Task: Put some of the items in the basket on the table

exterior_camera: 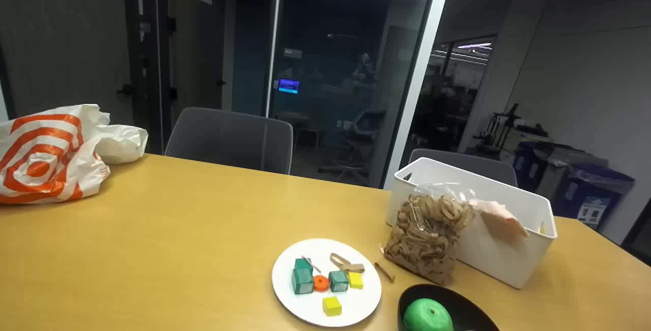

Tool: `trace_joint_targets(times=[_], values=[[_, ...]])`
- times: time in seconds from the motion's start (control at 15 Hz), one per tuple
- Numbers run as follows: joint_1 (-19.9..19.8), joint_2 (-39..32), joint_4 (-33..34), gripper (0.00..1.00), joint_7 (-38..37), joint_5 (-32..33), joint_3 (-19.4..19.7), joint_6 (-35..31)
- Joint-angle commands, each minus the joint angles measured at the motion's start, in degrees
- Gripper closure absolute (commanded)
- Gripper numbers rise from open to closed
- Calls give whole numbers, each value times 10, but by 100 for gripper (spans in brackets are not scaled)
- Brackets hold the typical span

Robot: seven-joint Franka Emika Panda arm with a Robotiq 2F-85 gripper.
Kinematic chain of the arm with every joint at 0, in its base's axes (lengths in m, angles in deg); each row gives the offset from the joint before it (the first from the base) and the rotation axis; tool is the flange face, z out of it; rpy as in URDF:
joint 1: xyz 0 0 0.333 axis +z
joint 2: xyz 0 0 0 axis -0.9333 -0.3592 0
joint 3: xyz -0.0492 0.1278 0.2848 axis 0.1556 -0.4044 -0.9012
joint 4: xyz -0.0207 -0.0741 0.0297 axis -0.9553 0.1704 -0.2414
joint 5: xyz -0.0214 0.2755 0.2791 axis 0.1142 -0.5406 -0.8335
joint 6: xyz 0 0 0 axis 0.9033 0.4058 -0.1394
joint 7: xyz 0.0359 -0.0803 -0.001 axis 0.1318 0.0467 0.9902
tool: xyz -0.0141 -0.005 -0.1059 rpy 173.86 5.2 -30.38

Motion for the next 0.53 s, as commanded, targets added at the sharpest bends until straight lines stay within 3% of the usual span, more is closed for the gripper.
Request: trace_joint_targets(times=[0.0, 0.4, 0.47], values=[[0, 0, 2, 0, 0, 0, -1, 1], [4, -1, 6, 0, 7, -6, 0, -9], [20, -2, 2, 0, 37, -39, 3, -36]])
